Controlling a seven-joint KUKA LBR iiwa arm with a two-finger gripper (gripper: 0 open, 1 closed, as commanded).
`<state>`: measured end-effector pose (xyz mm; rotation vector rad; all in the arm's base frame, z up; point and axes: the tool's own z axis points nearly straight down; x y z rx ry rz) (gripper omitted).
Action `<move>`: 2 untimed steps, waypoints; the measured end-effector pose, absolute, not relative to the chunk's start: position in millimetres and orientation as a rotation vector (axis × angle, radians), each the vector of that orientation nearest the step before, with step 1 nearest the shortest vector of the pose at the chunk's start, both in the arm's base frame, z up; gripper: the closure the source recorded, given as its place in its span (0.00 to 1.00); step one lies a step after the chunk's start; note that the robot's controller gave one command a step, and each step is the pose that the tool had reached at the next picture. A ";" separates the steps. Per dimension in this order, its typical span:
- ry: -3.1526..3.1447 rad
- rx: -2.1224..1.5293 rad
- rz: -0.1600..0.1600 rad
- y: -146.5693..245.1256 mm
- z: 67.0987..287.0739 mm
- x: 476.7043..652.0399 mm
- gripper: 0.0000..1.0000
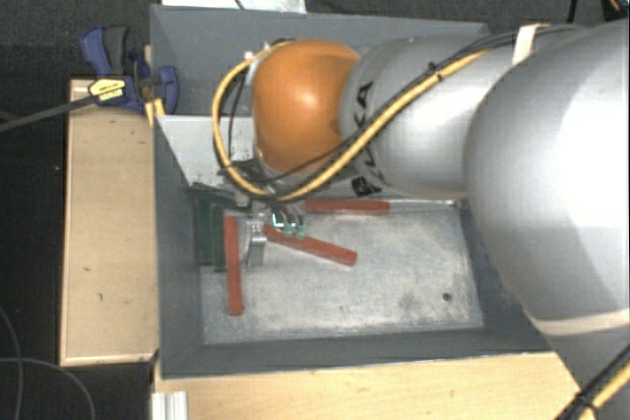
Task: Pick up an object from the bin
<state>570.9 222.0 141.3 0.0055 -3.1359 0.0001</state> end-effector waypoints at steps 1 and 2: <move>-3.135 0.150 0.005 101.2 67.5 571.1 0.00; -3.148 0.001 -0.005 133.6 101.7 561.4 0.00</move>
Offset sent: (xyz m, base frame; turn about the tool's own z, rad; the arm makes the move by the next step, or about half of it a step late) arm 0.0003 -0.1147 -0.0713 -0.0994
